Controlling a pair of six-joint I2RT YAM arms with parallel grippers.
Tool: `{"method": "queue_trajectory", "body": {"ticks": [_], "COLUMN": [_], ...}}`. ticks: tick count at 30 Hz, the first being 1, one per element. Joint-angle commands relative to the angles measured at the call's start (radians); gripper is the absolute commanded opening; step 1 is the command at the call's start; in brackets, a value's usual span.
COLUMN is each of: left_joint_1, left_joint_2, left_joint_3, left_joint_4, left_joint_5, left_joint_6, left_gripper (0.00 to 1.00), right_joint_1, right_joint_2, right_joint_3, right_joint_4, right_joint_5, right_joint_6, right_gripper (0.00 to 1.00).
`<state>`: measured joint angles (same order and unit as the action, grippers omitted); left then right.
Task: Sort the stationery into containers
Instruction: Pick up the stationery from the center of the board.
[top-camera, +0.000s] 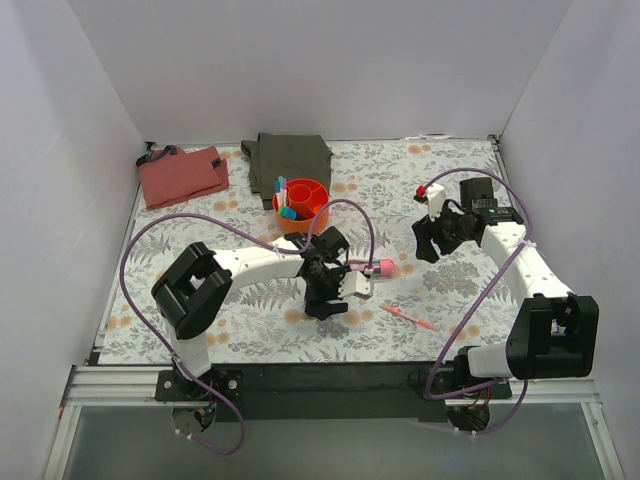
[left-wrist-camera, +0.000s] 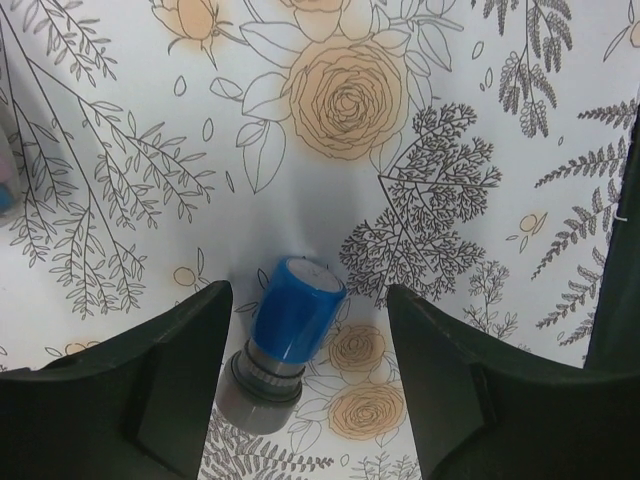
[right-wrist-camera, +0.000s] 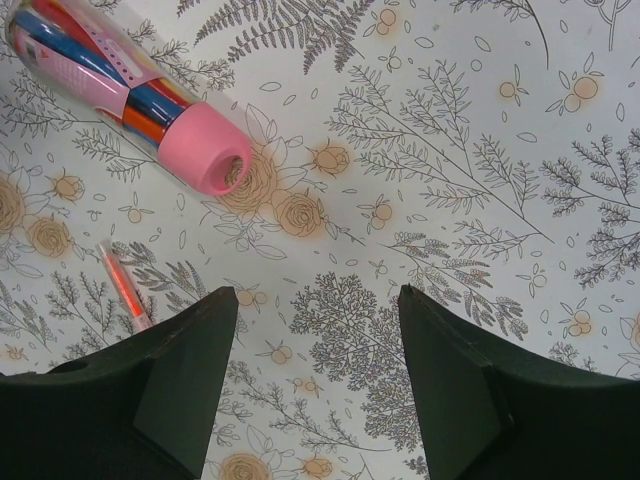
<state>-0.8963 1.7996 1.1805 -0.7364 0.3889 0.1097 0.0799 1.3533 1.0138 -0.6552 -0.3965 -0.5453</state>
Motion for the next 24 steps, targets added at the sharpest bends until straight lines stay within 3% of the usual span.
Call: {"method": "queue_trajectory", "body": {"ticks": [1,10,18,24], "left_joint_1": [-0.016,-0.021,-0.023,-0.023], "left_joint_2": [-0.022,-0.013,-0.008,-0.006], "left_joint_3": [0.002,-0.002,-0.002,-0.024], "left_joint_4": [0.052,0.072,0.057,0.052], "left_joint_5": [-0.007,-0.013,-0.009,-0.019], "left_joint_6": [-0.024,-0.025,-0.016,-0.004], "left_gripper": [0.63,0.6,0.48,0.45], "right_joint_1": [0.0,-0.002,-0.002,-0.002], "right_joint_2": [-0.002,-0.006,0.013,0.021], "right_joint_3": [0.031,0.028,0.043,0.045], "right_joint_4": [0.012,0.011,0.012,0.012], "right_joint_5": [-0.018,-0.008,-0.015,-0.015], "right_joint_6": [0.016,0.019,0.019,0.021], "right_gripper": [0.73,0.73,0.73,0.73]}}
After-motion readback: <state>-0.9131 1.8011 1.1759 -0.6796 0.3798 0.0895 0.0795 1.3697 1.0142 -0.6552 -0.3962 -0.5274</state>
